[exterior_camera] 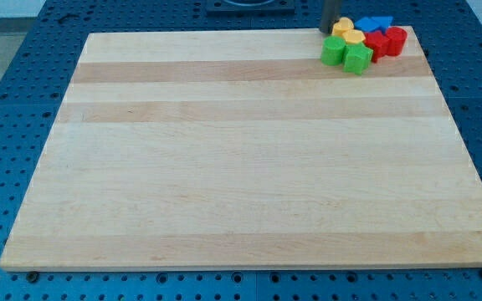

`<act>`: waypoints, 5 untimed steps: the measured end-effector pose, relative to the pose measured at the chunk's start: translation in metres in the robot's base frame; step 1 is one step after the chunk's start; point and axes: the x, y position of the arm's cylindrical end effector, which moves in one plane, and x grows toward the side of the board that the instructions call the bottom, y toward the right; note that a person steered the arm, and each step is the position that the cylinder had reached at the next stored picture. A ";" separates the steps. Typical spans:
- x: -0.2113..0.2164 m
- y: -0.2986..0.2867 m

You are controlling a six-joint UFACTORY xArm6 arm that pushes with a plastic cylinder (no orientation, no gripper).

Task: Point at group of blocks

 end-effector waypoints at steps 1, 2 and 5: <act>0.012 -0.027; 0.042 -0.046; 0.171 -0.006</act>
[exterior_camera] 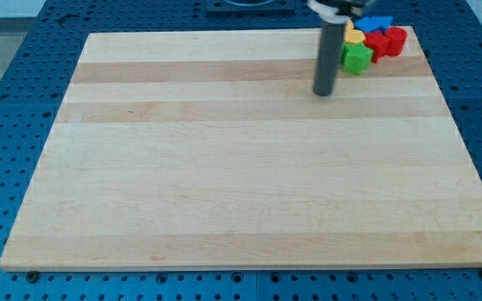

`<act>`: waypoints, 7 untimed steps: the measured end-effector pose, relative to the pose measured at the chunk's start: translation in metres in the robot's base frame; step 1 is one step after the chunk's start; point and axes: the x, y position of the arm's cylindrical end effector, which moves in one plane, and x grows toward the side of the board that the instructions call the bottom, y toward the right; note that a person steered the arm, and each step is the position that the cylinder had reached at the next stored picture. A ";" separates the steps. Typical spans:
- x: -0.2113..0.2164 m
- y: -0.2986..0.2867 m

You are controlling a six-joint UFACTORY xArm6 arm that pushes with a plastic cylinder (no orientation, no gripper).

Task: Point at group of blocks

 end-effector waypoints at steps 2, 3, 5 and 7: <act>0.012 0.128; -0.005 0.177; -0.031 0.211; -0.091 0.200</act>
